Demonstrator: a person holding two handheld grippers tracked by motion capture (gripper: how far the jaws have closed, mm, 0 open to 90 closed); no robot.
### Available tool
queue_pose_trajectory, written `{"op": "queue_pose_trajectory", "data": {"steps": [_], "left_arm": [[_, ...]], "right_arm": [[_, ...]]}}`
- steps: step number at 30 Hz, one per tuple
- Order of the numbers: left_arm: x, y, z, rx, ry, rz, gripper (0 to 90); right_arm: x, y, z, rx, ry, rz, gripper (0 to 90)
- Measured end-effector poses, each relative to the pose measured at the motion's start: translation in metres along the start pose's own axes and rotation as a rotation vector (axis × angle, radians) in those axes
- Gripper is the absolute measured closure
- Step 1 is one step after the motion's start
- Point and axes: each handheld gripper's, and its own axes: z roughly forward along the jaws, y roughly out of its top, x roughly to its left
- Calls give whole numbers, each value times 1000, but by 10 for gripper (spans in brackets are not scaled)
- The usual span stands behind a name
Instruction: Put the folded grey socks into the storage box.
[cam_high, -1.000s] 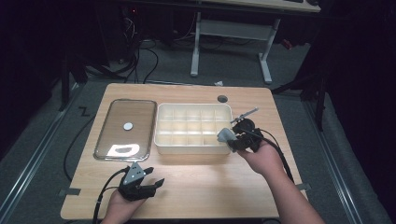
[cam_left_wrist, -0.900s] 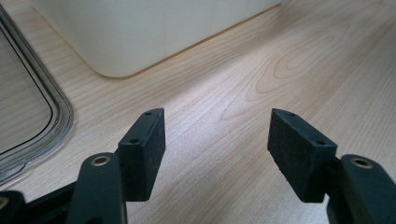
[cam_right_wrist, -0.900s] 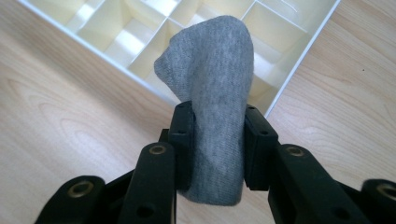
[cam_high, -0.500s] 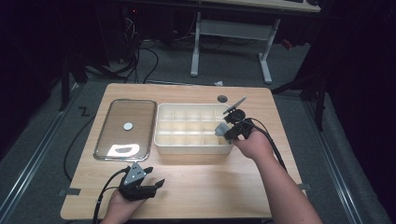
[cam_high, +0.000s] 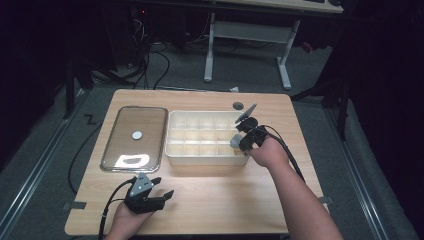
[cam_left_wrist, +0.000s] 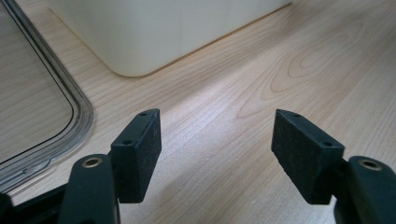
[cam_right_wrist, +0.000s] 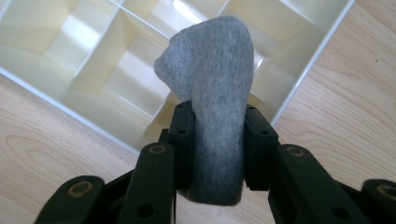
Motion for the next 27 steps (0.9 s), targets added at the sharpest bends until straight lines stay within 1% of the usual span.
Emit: {"op": "queue_pose_trajectory", "data": {"steps": [1, 2, 6, 10, 11, 12, 13, 14, 16, 17, 18, 19, 21, 23, 27], "left_arm": [[0, 0, 0, -1, 3, 1, 338], [1, 0, 0, -1, 5, 3, 338], [3, -1, 0, -5, 6, -9, 338], [4, -1, -2, -10, 2, -19, 338], [4, -1, -2, -10, 1, -17, 339], [4, -1, -2, -9, 0, -16, 340], [4, -1, -1, -8, -1, -15, 340], [4, -1, -1, -6, -1, -13, 340], [4, -1, 0, -4, -5, -17, 340], [4, -1, 0, -3, -5, -17, 340], [4, -1, 0, -2, -3, -15, 340], [4, -1, 0, -2, -1, -15, 340], [4, -1, 1, -2, -3, -17, 340], [3, -1, 0, -3, -3, -14, 340], [4, -1, -1, -2, -4, -14, 340]], "right_arm": [[-1, 0, 1, 7, -1, 4, 702], [-1, 1, 2, 15, 2, 18, 702], [-2, 2, 7, 36, 3, 0, 704], [0, 5, 10, 69, -3, -16, 710], [1, 6, 11, 84, -4, -9, 712], [0, 7, 12, 88, -5, -31, 714], [1, 7, 13, 99, -5, -29, 715], [1, 8, 14, 105, -8, -43, 717], [3, 9, 18, 130, -8, -45, 719], [4, 9, 20, 136, -12, -62, 721], [6, 10, 22, 149, -14, -65, 721], [6, 11, 24, 157, -14, -89, 722], [9, 13, 27, 179, -18, -76, 723], [9, 13, 30, 181, -15, -102, 723], [12, 14, 34, 196, -18, -92, 723]]}}
